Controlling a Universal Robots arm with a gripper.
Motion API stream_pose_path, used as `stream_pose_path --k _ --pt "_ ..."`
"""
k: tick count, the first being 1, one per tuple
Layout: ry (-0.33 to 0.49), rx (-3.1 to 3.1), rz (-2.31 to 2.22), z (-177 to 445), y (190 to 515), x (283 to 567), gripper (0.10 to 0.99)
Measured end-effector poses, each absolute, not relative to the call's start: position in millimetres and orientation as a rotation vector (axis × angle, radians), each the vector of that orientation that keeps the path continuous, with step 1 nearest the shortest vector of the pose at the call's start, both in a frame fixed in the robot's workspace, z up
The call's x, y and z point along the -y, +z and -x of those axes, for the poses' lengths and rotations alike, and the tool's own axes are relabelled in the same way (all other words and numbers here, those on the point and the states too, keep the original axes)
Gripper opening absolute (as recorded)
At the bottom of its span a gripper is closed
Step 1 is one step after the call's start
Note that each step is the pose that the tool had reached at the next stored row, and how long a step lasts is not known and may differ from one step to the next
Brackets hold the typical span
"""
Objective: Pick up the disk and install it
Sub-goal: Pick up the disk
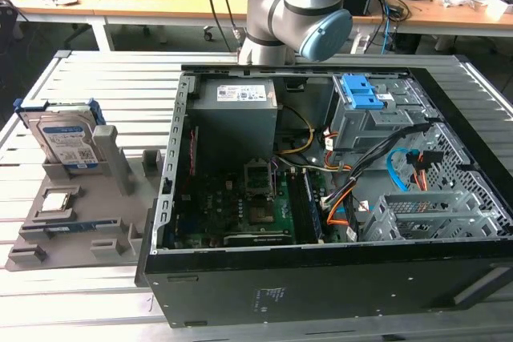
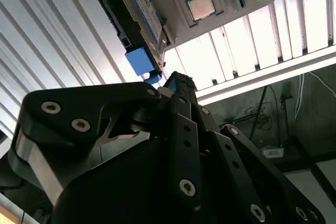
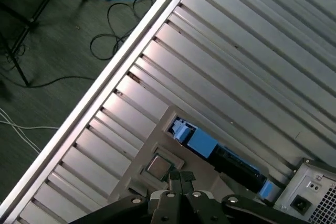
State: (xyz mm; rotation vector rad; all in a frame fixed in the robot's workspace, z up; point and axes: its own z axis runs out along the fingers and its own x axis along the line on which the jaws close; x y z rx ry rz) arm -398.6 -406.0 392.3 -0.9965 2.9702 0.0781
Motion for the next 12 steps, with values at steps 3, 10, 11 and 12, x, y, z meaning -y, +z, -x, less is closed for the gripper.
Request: stream_pose_path --k 3,10,11,12 --pt "0.078 -2.948 1.065 398.6 392.3 406.0 0.106" --pt "0.079 -2.911 1.166 398.6 392.2 406.0 0.106" --pt "0.079 -2.907 1.175 398.6 392.3 406.0 0.106" --pt "0.079 -2.902 1.188 398.6 392.3 406.0 0.106"
